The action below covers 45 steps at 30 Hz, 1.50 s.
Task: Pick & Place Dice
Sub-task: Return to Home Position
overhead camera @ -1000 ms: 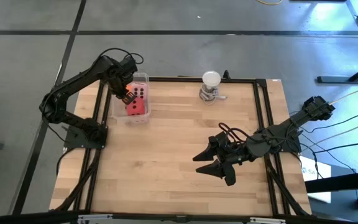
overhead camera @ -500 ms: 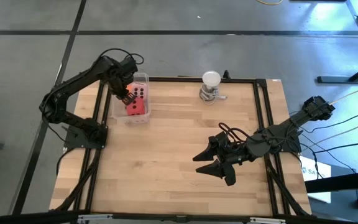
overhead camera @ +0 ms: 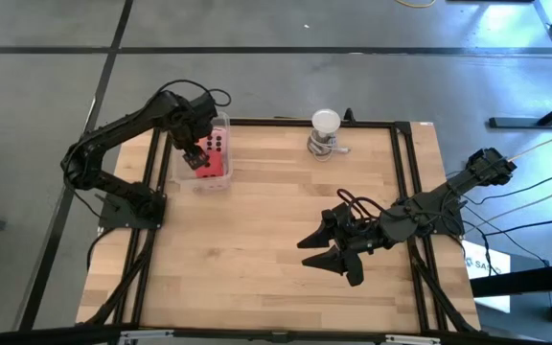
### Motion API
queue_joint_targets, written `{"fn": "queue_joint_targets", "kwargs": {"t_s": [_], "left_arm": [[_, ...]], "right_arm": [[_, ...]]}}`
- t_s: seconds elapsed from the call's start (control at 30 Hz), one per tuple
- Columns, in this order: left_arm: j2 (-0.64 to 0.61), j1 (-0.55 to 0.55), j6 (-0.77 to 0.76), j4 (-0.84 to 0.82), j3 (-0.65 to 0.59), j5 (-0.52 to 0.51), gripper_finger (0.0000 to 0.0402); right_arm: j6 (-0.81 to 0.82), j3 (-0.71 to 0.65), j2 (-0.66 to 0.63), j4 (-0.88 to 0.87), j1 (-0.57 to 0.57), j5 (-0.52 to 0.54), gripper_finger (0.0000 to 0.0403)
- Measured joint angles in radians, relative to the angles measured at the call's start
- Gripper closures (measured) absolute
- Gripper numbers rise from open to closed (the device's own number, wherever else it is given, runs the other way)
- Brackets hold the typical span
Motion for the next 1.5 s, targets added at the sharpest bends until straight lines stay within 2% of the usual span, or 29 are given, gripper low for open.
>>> {"fn": "queue_joint_targets", "kwargs": {"t_s": [0.13,0.23,0.43,0.63,0.8,0.97,1.07,1.23,1.33,1.43,1.5], "left_arm": [[0.0,-0.002,0.006,0.004,0.0,-0.017,0.0188],[-0.004,-0.002,-0.013,0.016,0.0,-0.023,0.0182],[-0.134,-0.044,-0.052,0.164,0.0,0.155,0.0203],[-0.333,-0.204,-0.137,0.464,0.0,0.264,0.0219],[-0.398,-0.408,-0.23,0.652,0.001,0.263,0.0224],[-0.387,-0.586,-0.243,0.744,0.001,0.237,0.0226],[-0.383,-0.667,-0.237,0.747,0.0,0.173,0.0226],[-0.397,-0.782,-0.238,0.762,-0.03,0.075,0.0226],[-0.451,-0.843,-0.278,0.81,-0.122,0.0,0.0226],[-0.534,-0.9,-0.324,0.99,-0.265,-0.056,0.0226],[-0.584,-0.929,-0.353,1.143,-0.365,-0.08,0.0226]], "right_arm": [[0.0,0.0,0.0,0.0,0.0,0.0,0.0142],[-0.002,0.0,-0.001,0.0,0.0,0.0,0.0142],[-0.048,0.0,-0.062,-0.095,0.0,-0.006,0.0142],[-0.141,0.0,-0.157,-0.24,0.0,0.001,0.0142],[-0.191,0.0,-0.244,-0.365,-0.002,0.097,0.0142],[-0.243,0.0,-0.331,-0.424,-0.017,0.177,0.0142],[-0.272,0.0,-0.371,-0.424,-0.015,0.176,0.0142],[-0.306,0.0,-0.409,-0.467,0.01,0.243,0.0142],[-0.359,0.0,-0.424,-0.53,0.026,0.365,0.0142],[-0.329,-0.001,-0.438,-0.636,0.033,0.48,0.0142],[-0.322,-0.001,-0.446,-0.683,0.032,0.497,0.0142]]}}
